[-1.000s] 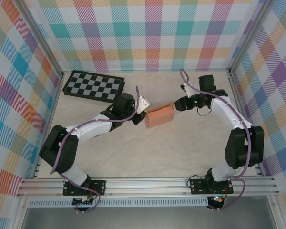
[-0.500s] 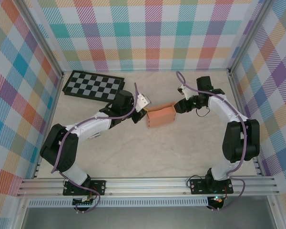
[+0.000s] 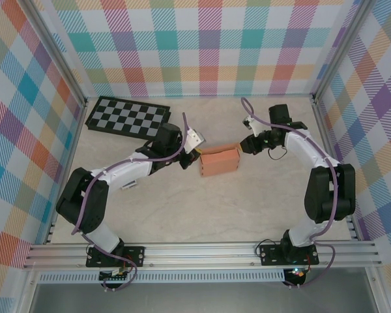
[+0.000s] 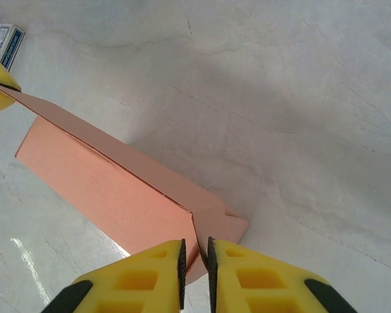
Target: Fold the paper box
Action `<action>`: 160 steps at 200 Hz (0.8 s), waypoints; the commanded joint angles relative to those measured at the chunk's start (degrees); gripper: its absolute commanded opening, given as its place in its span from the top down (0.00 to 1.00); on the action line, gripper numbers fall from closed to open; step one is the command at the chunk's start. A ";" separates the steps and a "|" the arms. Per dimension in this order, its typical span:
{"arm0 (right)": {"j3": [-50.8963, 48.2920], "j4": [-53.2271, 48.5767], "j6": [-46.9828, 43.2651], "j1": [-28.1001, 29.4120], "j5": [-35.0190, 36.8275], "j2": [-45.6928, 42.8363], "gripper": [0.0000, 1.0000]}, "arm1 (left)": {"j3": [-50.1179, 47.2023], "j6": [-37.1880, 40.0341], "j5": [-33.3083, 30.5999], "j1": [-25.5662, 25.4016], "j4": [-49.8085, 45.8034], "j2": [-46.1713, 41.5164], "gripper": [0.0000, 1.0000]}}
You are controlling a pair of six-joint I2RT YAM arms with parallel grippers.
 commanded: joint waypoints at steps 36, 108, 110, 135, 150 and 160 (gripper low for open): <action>-1.56 3.91 9.17 4.74 7.17 -2.80 0.94 | 3.60 -10.69 -1.49 0.50 2.37 1.54 1.00; -3.17 6.50 14.80 7.94 11.29 -3.82 0.95 | 6.09 -19.47 -4.77 0.32 2.22 3.84 1.00; -3.15 6.55 15.00 7.95 11.37 -3.88 0.95 | 6.14 -19.82 -4.93 0.26 2.09 3.84 1.00; -2.88 7.22 19.97 8.28 11.78 -4.10 0.96 | 7.02 -24.90 -6.84 -0.02 1.54 4.08 1.00; -3.23 8.45 22.60 9.26 12.34 -4.36 0.97 | 7.47 -26.95 -7.56 -0.61 1.32 4.02 1.00; -3.47 9.19 24.36 10.00 13.53 -4.36 0.96 | 7.80 -27.99 -9.09 -1.11 0.81 4.06 1.00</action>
